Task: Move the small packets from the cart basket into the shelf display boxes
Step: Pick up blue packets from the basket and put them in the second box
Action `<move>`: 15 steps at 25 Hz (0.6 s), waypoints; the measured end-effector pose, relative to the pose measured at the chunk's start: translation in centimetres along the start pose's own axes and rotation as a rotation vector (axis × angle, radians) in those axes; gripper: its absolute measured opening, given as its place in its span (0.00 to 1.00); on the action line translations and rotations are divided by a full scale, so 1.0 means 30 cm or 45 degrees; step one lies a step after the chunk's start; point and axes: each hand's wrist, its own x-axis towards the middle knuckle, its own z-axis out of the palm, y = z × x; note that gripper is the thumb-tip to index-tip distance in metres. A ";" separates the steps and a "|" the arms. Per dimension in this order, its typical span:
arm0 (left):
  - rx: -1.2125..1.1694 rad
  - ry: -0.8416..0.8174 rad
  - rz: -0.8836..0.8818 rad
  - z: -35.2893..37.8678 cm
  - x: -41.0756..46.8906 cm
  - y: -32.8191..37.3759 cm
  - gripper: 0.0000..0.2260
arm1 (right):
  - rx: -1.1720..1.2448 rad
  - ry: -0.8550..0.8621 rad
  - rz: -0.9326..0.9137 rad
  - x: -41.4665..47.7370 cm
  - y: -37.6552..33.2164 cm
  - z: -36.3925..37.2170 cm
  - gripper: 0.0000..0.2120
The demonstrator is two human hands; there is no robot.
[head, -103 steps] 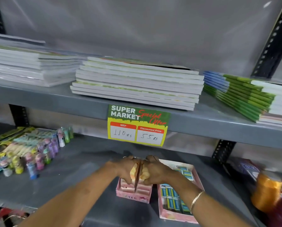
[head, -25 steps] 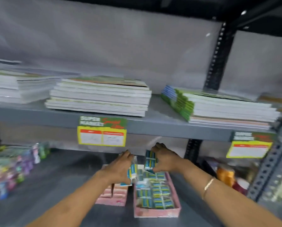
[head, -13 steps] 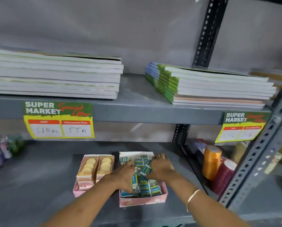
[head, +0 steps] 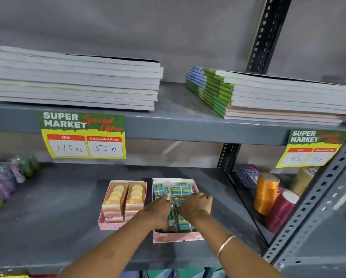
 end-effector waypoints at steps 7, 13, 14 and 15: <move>-0.008 -0.004 0.011 0.005 -0.016 0.003 0.27 | 0.096 0.054 0.081 -0.027 -0.005 0.009 0.36; 0.002 0.007 0.003 0.012 -0.018 0.005 0.28 | 0.100 0.024 0.093 -0.022 -0.003 0.003 0.36; 0.001 0.006 -0.001 0.013 -0.019 0.005 0.28 | 0.104 0.043 0.091 -0.020 -0.003 0.007 0.36; 0.000 0.004 -0.005 0.014 -0.019 0.004 0.28 | 0.107 0.054 0.086 -0.018 -0.005 0.010 0.35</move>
